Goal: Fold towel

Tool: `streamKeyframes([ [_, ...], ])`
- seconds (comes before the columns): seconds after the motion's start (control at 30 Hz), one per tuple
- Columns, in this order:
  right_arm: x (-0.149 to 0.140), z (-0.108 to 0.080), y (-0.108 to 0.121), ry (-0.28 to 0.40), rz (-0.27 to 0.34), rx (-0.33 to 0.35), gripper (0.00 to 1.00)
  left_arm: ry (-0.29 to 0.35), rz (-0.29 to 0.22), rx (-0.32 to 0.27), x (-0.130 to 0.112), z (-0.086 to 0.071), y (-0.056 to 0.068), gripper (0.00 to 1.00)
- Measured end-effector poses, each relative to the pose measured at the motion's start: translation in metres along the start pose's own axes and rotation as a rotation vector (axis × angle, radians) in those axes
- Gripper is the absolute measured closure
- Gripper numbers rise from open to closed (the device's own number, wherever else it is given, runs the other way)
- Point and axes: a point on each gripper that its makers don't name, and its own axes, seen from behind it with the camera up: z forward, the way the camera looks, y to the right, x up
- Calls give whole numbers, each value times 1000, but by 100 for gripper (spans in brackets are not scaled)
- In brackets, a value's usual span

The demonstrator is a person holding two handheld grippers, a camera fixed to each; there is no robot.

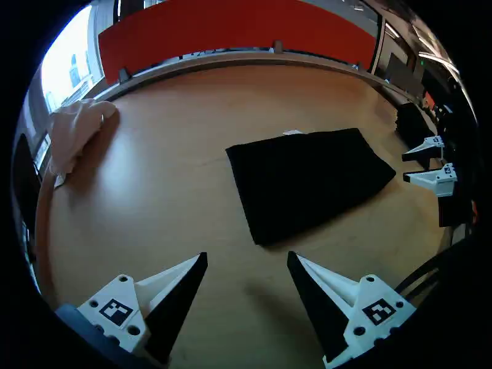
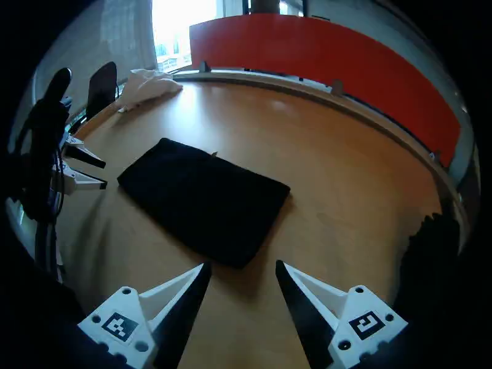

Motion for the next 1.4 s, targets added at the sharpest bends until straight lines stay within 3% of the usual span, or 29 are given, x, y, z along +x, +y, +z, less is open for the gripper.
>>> streamKeyframes([
  [0.3, -2, 6, 1, 1, -76, 45, 19, 31, -36, 16, -11, -13, -1, 4],
  [0.87, -4, 16, 8, -26, -193, 126, 20, 166, -83, 83, -12, -44, -19, 4],
  [1.4, -6, 24, 8, -65, -246, 166, 20, 276, -132, 130, -21, -65, -34, 4],
])
